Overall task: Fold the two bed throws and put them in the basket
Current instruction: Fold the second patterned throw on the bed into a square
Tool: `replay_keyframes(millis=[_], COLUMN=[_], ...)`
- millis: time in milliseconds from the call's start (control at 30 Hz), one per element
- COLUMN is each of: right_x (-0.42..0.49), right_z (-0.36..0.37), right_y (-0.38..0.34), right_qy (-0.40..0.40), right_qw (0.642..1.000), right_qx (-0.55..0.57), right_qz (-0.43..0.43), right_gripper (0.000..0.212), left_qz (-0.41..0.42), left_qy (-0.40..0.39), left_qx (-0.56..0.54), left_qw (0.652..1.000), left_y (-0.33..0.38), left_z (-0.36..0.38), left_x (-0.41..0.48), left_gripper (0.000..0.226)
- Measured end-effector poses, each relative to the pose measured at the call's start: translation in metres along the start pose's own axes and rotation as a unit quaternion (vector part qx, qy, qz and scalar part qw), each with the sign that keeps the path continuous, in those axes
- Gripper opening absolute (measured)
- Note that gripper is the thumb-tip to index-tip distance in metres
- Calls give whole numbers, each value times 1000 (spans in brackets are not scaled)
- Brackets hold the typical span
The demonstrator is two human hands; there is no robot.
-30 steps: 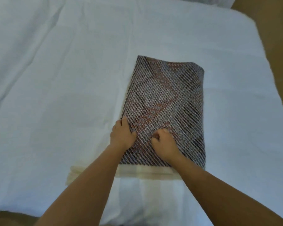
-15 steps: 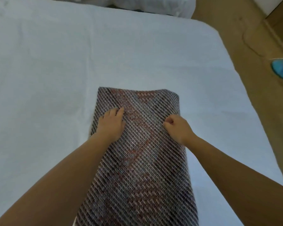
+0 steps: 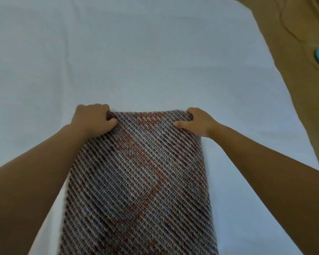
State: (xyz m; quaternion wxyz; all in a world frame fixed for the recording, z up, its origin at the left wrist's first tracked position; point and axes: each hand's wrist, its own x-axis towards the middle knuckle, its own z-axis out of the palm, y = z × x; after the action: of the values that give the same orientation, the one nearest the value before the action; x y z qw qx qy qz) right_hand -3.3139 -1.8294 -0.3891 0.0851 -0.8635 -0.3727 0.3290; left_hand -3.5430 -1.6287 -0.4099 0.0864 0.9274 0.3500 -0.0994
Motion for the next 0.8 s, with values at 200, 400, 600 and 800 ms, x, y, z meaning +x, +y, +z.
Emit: replay_keyframes(millis=[200,400,600,800], right_x=[24,24,8,-22], right_z=[-6,13,26,12], right_y=[2,3,8,-3], right_qy=[30,139,50,70], right_qw=[997,985,959,959], right_qx=[-71,82,260,264], right_qz=[-1,54,100,73], right_gripper=[52,45,62,38], left_qz=[-14,-31,-62,-52], left_qy=[-19,-22,-225,-91], left_qx=[70,-37,-75,-37], left_qw=[997,999,970,994], left_y=[-25,-38,-37,-21], left_z=[2,6,1,-7], left_x=[9,10,2,-31], left_gripper=[46,65,70,39])
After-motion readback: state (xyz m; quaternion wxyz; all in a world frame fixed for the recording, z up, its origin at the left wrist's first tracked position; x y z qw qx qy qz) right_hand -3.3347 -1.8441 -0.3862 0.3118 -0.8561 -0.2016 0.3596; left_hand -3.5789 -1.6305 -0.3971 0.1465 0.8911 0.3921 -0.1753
